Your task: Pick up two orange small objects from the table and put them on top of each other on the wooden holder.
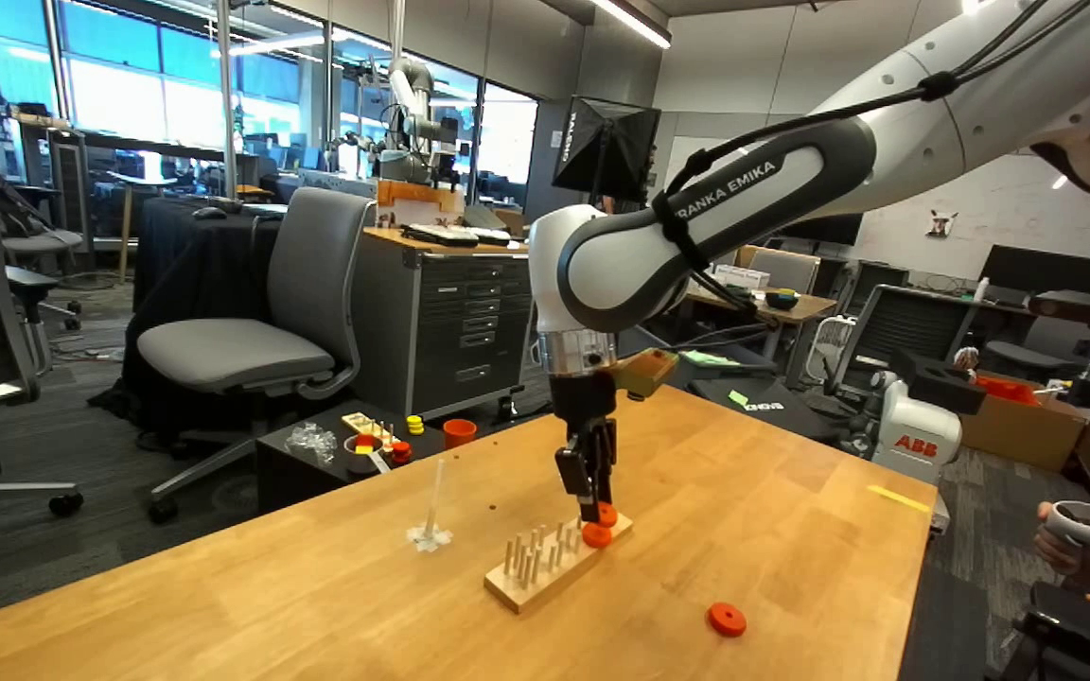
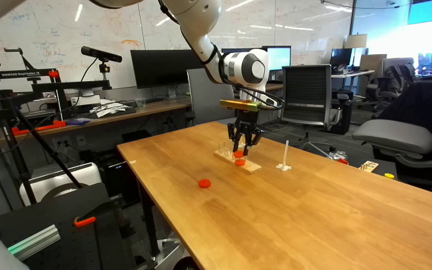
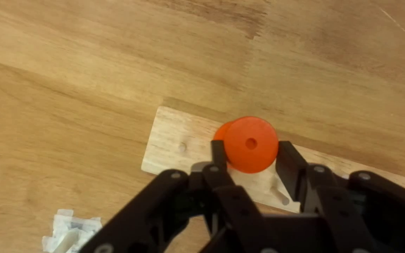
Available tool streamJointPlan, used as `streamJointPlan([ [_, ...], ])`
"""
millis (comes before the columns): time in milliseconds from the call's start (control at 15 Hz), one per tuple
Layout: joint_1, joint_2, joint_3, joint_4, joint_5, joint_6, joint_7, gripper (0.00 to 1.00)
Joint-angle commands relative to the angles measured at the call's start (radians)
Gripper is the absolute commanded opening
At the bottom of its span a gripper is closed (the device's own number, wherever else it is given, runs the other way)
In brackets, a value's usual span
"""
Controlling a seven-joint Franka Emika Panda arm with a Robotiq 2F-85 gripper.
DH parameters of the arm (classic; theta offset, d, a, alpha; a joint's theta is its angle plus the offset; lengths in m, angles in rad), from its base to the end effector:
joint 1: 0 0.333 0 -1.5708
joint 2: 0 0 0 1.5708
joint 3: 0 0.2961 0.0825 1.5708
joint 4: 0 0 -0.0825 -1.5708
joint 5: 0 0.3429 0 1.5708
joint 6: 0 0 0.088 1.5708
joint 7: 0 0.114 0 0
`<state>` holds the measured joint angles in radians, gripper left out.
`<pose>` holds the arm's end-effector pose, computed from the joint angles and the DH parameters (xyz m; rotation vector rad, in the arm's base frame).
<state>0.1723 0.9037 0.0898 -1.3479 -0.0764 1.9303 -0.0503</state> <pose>0.6318 0.1528 0.1652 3.0366 0.5024 -0.4913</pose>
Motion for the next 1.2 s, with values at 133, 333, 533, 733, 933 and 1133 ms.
streamJointPlan([
  [133,0.007,0.06,-0.013,0.086,0.005,-0.042,0.038,0.16],
  [333,0.009,0.076,-0.014,0.108,0.005,-0.053,0.044,0.16],
  [533,0.013,0.086,-0.015,0.121,0.001,-0.062,0.048,0.16],
  [733,0.015,0.095,-0.016,0.125,-0.002,-0.079,0.048,0.16],
  [933,0.014,0.098,-0.016,0.121,-0.003,-0.089,0.044,0.16],
  [1133,0.01,0.103,-0.015,0.13,0.001,-0.107,0.041,0.16],
])
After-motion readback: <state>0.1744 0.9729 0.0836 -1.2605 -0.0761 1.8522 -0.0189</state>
